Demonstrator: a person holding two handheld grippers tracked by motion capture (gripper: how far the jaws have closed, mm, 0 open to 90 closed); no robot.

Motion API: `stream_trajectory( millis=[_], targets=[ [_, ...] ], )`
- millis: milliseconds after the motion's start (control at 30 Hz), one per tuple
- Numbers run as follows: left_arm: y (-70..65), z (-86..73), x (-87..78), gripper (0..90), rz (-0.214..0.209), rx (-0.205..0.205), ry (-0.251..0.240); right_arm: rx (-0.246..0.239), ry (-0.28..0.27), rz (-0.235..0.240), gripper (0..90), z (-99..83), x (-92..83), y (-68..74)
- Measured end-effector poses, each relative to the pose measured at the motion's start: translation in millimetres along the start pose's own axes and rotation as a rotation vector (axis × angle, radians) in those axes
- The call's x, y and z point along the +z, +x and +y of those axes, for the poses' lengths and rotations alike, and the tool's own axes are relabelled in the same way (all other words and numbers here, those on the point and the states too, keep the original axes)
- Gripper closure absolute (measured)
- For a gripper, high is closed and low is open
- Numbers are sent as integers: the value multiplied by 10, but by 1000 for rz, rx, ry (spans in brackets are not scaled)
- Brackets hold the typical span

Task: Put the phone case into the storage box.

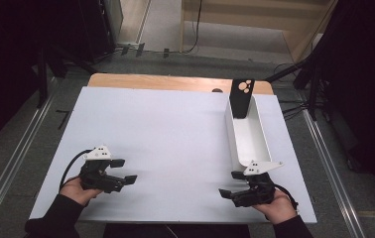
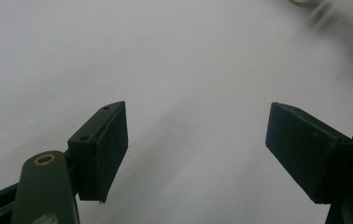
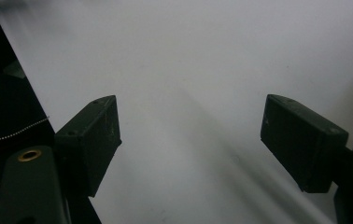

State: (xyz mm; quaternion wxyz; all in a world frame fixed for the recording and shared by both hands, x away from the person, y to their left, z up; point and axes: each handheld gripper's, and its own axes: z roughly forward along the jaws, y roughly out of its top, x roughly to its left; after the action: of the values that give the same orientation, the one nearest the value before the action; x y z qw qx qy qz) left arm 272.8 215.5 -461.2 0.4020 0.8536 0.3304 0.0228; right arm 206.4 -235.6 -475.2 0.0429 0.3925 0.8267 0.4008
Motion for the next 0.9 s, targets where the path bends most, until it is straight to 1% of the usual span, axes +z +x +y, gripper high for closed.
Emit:
stream_trajectory(
  millis=[133,233,267,367,533,600,900],
  targets=[
    [-8,-1,-4,210,4,1,4,-3,-1,-16,183,-47,-35,-18],
    [-12,-13,-6,210,5,2,2,15,4,-20,183,-75,-50,-44],
    [-14,-15,-9,210,4,1,1,9,0,-21,183,-81,-50,-61],
    [-23,-21,-17,210,-4,8,1,21,1,-24,183,-86,-57,-74],
    [-33,-21,-9,210,-6,11,6,12,0,-37,183,-87,-57,-96],
    [-38,-18,-11,210,-7,12,6,18,-4,-36,184,-88,-60,-100],
    [-37,-16,-13,210,-6,7,3,15,-1,-37,183,-88,-65,-105]
  ],
)
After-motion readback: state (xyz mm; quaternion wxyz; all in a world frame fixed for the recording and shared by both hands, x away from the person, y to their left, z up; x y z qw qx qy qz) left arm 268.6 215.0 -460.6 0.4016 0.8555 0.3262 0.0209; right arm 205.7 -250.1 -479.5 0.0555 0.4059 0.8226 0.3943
